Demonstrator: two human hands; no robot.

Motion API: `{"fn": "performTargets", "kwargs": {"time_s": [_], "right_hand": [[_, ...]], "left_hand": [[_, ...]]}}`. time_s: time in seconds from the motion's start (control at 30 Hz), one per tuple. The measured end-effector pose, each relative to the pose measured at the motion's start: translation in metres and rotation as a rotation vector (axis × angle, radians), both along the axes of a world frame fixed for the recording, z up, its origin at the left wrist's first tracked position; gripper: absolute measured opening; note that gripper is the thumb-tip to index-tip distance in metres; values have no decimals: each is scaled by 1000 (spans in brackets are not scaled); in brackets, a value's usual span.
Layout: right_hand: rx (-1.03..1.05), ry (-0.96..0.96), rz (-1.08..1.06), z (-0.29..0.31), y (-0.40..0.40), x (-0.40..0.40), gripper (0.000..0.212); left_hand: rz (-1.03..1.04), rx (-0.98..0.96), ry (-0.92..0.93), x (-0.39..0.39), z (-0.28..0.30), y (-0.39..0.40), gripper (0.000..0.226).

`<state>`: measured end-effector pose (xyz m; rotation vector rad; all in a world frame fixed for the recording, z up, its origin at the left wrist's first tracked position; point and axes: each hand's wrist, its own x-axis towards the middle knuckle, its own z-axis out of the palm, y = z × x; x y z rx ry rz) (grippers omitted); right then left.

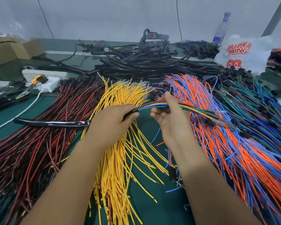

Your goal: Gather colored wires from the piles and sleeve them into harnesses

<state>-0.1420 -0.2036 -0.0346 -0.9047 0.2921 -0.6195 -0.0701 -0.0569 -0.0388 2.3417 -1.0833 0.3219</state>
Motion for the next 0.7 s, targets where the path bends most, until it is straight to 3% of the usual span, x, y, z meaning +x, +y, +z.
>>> {"fn": "performTargets", "kwargs": {"time_s": [0.1, 0.3, 0.47, 0.6, 0.7], "right_hand": [[-65, -1, -28, -1, 2, 0, 24], [-197, 5, 109, -7, 9, 3, 27], [-387, 142, 56, -9, 10, 5, 43], [-266, 103, 104, -6, 8, 1, 41], [-188, 50, 115, -5, 9, -2, 33]], "left_hand": [[17, 65, -45, 0, 0, 4, 12], [-45, -22, -39, -3, -1, -1, 9], [-83, -24, -48, -7, -3, -3, 10], [-36, 28, -125, -5, -2, -6, 19], [-33, 41, -61, -4, -2, -5, 20]]}}
